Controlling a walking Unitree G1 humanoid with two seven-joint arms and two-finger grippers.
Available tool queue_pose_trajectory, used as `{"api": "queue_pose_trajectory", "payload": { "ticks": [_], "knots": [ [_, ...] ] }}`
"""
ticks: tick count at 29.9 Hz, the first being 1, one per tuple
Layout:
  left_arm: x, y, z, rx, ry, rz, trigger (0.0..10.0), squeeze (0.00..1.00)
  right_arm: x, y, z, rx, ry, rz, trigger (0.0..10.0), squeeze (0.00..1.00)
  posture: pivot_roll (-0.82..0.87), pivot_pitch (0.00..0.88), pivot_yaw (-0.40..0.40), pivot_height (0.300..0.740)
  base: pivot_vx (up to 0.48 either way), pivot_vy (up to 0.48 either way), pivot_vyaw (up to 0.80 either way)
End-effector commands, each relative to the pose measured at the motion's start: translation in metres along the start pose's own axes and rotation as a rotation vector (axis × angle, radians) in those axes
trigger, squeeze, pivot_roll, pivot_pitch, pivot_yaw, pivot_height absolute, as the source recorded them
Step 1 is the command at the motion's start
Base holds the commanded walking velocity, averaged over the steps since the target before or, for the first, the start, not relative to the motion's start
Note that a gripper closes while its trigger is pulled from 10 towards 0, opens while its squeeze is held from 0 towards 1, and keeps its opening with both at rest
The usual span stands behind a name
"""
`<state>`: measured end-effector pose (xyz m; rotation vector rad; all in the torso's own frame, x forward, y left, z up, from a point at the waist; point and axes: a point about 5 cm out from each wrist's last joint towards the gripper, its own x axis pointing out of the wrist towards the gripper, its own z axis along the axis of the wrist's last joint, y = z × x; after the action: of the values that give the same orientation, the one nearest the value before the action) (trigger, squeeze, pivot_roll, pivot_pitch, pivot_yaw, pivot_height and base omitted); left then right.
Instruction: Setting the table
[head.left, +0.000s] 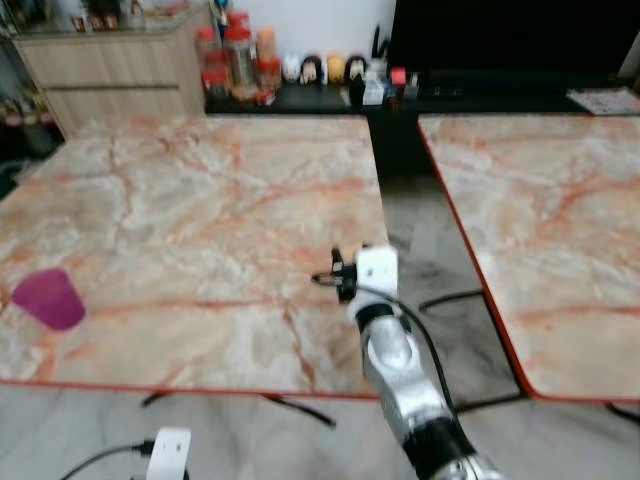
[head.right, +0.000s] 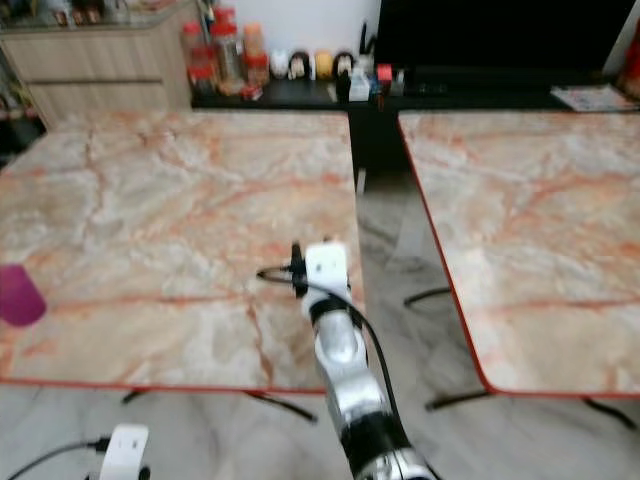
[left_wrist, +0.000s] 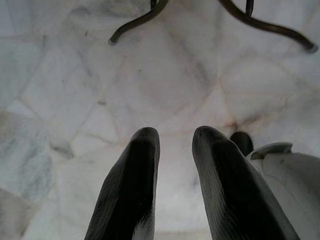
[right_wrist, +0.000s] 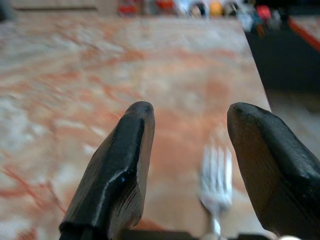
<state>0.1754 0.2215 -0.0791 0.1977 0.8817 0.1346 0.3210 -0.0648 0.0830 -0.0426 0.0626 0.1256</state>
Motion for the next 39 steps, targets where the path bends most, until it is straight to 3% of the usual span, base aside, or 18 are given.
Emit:
{"api": "queue_pose_trajectory", "payload": {
  "ticks": [1,8,17,39],
  "knots": [
    [-0.002,-0.002,-0.007,0.018,0.031,-0.017,10.0,0.0,-0.002,-0.009,-0.012,0.008,0.083,-0.069,10.0,0.0,0.0,0.0,0.044,0.727,0.0,0.0,0.0],
    [-0.002,0.0,-0.009,0.01,0.035,-0.012,10.0,0.0,-0.002,-0.018,-0.019,0.004,0.162,-0.122,10.0,0.0,0.01,0.0,0.043,0.727,0.0,0.0,0.0],
    [-0.003,-0.002,-0.013,0.001,0.043,-0.013,10.0,0.0,-0.001,-0.013,-0.027,0.022,0.247,-0.106,10.0,0.0,0.01,0.0,0.042,0.727,0.0,0.0,0.0],
    [-0.005,-0.004,-0.018,0.001,0.057,-0.024,10.0,0.0,0.003,-0.009,-0.031,0.08,0.306,-0.105,10.0,0.0,0.01,0.0,0.034,0.727,0.0,0.0,0.0]
  ]
}}
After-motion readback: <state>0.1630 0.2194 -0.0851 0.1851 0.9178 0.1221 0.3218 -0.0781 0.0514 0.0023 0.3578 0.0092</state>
